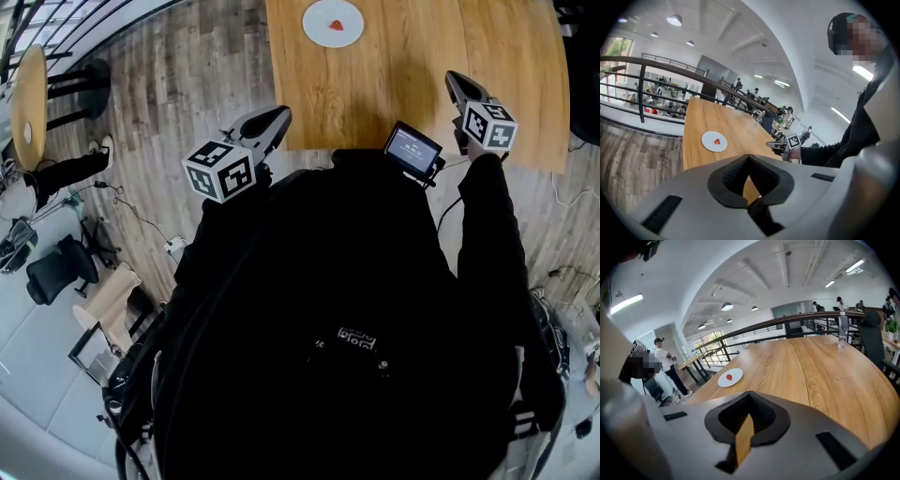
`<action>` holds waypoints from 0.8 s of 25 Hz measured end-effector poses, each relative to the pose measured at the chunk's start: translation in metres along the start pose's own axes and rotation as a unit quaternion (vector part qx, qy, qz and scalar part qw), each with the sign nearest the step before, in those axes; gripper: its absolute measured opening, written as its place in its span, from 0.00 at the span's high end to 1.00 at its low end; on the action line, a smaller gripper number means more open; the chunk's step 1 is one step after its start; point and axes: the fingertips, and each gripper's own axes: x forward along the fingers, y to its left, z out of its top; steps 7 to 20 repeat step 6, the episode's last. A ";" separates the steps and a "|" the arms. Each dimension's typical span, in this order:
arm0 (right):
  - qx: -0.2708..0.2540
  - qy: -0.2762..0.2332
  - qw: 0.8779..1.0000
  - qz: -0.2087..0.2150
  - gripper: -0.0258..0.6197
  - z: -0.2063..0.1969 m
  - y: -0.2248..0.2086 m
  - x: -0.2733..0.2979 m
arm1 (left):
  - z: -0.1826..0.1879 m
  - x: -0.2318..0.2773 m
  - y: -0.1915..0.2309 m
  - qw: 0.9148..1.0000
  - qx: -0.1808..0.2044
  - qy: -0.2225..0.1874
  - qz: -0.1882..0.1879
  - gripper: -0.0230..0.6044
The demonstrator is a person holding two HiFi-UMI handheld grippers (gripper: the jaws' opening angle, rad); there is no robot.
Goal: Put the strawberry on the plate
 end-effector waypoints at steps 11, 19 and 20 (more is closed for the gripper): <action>-0.080 0.093 0.992 0.014 0.93 -0.076 0.052 -0.021 | -0.067 -0.039 0.009 1.000 0.014 -0.002 0.002 0.96; -0.080 0.093 0.992 0.014 0.93 -0.076 0.052 -0.021 | -0.067 -0.039 0.009 1.000 0.014 -0.002 0.002 0.96; -0.080 0.093 0.992 0.014 0.93 -0.076 0.052 -0.021 | -0.067 -0.039 0.009 1.000 0.014 -0.002 0.002 0.96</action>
